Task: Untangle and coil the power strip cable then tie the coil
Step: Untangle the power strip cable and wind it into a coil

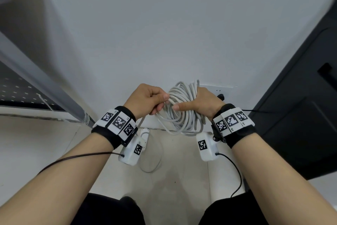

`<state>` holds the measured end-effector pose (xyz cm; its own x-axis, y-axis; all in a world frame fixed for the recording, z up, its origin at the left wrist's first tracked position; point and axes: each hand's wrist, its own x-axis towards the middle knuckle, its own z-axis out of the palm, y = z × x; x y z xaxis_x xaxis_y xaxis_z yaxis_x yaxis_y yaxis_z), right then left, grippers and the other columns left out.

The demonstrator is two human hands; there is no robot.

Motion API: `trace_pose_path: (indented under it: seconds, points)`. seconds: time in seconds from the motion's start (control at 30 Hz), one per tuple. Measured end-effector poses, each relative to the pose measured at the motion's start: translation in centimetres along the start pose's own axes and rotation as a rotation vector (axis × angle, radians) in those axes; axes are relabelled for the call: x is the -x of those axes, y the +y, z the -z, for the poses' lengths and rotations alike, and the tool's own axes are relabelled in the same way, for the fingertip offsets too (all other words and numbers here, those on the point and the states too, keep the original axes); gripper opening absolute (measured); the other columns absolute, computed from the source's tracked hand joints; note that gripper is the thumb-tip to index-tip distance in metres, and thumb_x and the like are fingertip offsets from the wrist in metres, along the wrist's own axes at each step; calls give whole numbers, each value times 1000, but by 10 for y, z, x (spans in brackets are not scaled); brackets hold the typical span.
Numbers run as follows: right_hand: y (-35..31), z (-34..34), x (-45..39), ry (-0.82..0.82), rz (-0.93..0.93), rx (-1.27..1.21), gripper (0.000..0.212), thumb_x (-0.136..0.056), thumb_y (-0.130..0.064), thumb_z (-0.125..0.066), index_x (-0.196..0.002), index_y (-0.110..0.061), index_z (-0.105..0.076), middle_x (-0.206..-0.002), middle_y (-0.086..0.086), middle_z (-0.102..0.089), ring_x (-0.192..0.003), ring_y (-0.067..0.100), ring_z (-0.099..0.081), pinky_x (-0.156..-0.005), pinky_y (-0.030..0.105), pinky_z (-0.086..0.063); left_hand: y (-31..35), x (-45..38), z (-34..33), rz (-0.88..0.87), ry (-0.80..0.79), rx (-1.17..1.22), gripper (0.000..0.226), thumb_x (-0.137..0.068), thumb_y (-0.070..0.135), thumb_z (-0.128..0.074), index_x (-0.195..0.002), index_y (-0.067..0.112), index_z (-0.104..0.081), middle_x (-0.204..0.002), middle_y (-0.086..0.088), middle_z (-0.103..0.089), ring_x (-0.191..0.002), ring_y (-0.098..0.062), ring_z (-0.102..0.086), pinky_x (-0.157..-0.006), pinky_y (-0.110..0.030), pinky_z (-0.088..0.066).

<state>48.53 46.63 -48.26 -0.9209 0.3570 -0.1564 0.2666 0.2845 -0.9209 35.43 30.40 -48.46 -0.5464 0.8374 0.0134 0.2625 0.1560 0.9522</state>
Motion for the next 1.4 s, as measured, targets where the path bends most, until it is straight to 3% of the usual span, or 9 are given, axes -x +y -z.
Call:
trace_pose_path:
  seconds: [0.17, 0.3, 0.47, 0.63, 0.7, 0.83, 1.0, 1.13, 1.4]
  points:
    - [-1, -7, -2, -64, 61, -94, 50, -63, -36, -90, -102, -10, -73, -102, 12, -75, -104, 28, -70, -101, 51, -50, 0, -1, -8, 28, -23, 119, 30, -98, 15, -57, -71, 6, -67, -49, -3, -56, -37, -12, -44, -39, -19, -35]
    - [0, -15, -3, -212, 109, -80, 27, -74, -24, -85, -91, -8, -73, -100, 16, -75, -103, 30, -71, -103, 52, -48, 0, -2, -15, 23, 5, 220, 30, -97, 14, -57, -69, 7, -64, -51, -6, -59, -38, -13, -47, -40, -21, -39]
    - [3, -16, -3, -43, -54, 31, 42, -68, -21, -87, -99, 2, -70, -100, 22, -73, -99, 37, -70, -93, 55, -53, -1, 0, -16, -23, -32, 192, 23, -95, 9, -59, -73, 4, -63, -60, -15, -66, -40, -16, -51, -42, -23, -42]
    - [-1, -5, -1, 17, -79, 14, 38, -70, -13, -84, -102, 3, -69, -100, 23, -73, -95, 39, -70, -90, 55, -55, -8, -1, -5, -101, -2, 23, 2, -87, 12, -71, -86, 10, -71, -57, 0, -61, -46, -12, -52, -48, -21, -46]
    - [1, -1, -1, 47, -74, -4, 32, -71, -12, -83, -98, 1, -71, -94, 21, -74, -91, 38, -71, -90, 54, -56, -14, -4, 2, -104, 24, 7, 7, -85, 11, -74, -84, 14, -68, -56, 1, -60, -48, -11, -55, -49, -20, -47]
    - [1, 5, 1, 74, -48, -82, 7, -75, -11, -78, -77, -7, -72, -64, 7, -70, -59, 21, -68, -66, 34, -55, -32, -7, 22, -63, 86, -116, 15, -83, 23, -77, -74, 20, -65, -47, 4, -53, -48, -11, -50, -53, -20, -45]
    - [-1, 13, 2, 97, -62, -140, 8, -65, -13, -75, -68, -10, -68, -57, 5, -66, -50, 18, -63, -53, 25, -50, -59, -9, 48, 12, 190, -159, 16, -82, 25, -77, -70, 21, -68, -58, -4, -52, -53, -9, -48, -55, -14, -45]
    - [-3, 14, 3, 80, -62, -183, 4, -59, -10, -70, -60, -11, -67, -55, 8, -62, -48, 19, -59, -53, 26, -49, -72, -11, 55, 37, 213, -177, 17, -85, 25, -75, -73, 16, -67, -56, 2, -55, -53, -6, -50, -57, -15, -45]
    - [-3, 31, 6, 123, -64, -215, 7, -61, -14, -71, -55, -15, -68, -56, 11, -61, -51, 24, -59, -60, 34, -50, -113, 2, 79, 170, 251, -305, 25, -92, 28, -66, -70, 15, -62, -59, 4, -66, -64, -20, -54, -69, -32, -43]
